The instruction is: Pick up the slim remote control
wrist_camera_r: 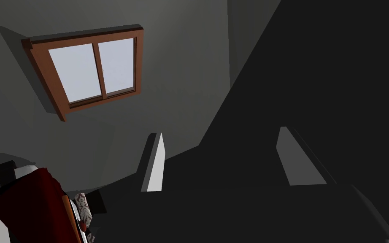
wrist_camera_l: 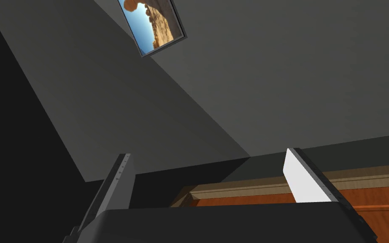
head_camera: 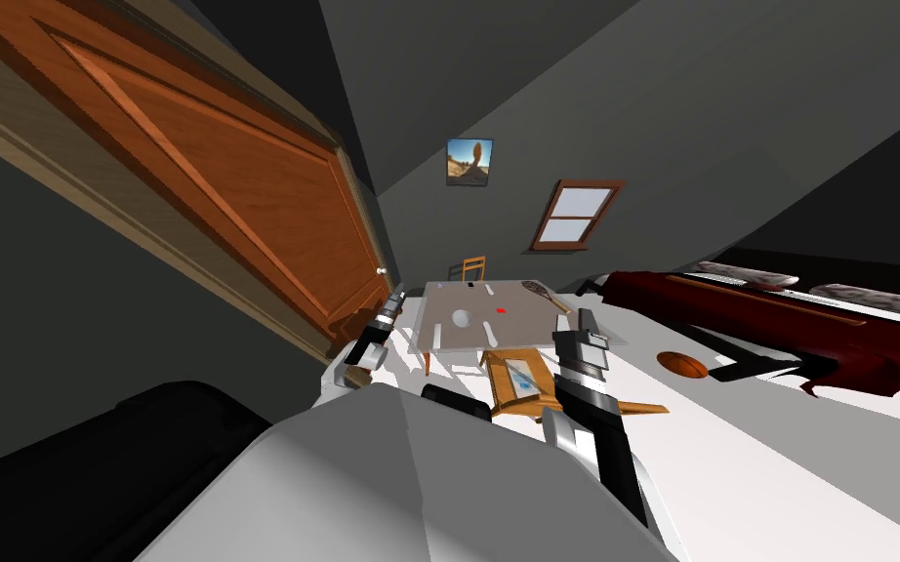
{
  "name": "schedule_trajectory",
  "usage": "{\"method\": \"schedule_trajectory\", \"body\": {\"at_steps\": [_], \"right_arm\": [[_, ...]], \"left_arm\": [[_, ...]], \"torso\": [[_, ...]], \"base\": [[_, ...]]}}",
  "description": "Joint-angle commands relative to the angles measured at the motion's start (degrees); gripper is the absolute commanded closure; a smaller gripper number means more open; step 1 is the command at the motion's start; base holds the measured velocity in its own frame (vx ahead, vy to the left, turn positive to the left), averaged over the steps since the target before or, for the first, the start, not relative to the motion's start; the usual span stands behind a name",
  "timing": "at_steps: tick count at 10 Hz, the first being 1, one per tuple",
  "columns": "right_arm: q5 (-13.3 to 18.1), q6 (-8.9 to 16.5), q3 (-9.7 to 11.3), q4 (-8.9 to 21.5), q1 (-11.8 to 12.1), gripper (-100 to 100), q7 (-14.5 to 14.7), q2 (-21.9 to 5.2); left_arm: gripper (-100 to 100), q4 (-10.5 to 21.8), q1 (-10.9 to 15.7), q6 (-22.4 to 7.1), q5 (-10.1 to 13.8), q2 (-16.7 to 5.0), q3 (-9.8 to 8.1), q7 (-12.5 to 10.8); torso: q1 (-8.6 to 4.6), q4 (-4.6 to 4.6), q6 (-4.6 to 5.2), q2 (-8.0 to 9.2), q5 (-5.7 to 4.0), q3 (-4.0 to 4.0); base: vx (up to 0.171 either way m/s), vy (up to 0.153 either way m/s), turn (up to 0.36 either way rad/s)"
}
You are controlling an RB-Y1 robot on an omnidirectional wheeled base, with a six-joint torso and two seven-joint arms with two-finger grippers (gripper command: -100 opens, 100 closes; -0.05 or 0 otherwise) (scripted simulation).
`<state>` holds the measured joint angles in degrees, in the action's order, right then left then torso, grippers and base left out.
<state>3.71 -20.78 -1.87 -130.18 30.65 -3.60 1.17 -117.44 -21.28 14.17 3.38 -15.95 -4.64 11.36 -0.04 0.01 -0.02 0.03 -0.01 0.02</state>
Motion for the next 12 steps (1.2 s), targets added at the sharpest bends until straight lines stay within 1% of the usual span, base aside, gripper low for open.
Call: {"method": "schedule_trajectory", "body": {"at_steps": [1, 4, 5, 9, 12], "right_arm": [[0.00, 0.00, 0.00, 0.00, 0.00, 0, 0.00, 0.00], [0.00, 0.00, 0.00, 0.00, 0.00, 0, 0.00, 0.00], [0.00, 0.00, 0.00, 0.00, 0.00, 0, 0.00, 0.00], [0.00, 0.00, 0.00, 0.00, -0.01, 0, 0.00, -0.01], [0.00, 0.00, 0.00, 0.00, -0.01, 0, 0.00, -0.01]], "left_arm": [[-100, -0.01, 0.00, 0.00, 0.00, 0.00, 0.00, 0.00], [-100, -0.01, 0.00, 0.00, 0.00, 0.00, 0.00, 0.00], [-100, 1.81, 0.86, -1.92, 1.20, -1.17, 0.14, 0.66], [-100, 5.94, 2.93, -6.41, 4.24, -3.88, 0.72, 2.18], [-100, 10.17, 4.97, -10.87, 7.62, -6.58, 1.73, 3.59]], "torso": [[0.00, 0.00, 0.00, 0.00, 0.00, 0.00], [0.03, -0.01, 0.00, -0.03, 0.01, -0.02], [0.04, -0.01, 0.00, -0.04, 0.01, -0.02], [0.30, 0.05, 0.02, 0.23, 0.07, 0.13], [0.28, 0.05, 0.01, 0.23, 0.06, 0.13]], "base": [[0.006, 0.006, -0.020], [0.001, 0.001, -0.004], [-0.027, 0.036, -0.144], [-0.072, 0.060, -0.136], [-0.076, 0.061, -0.191]]}}
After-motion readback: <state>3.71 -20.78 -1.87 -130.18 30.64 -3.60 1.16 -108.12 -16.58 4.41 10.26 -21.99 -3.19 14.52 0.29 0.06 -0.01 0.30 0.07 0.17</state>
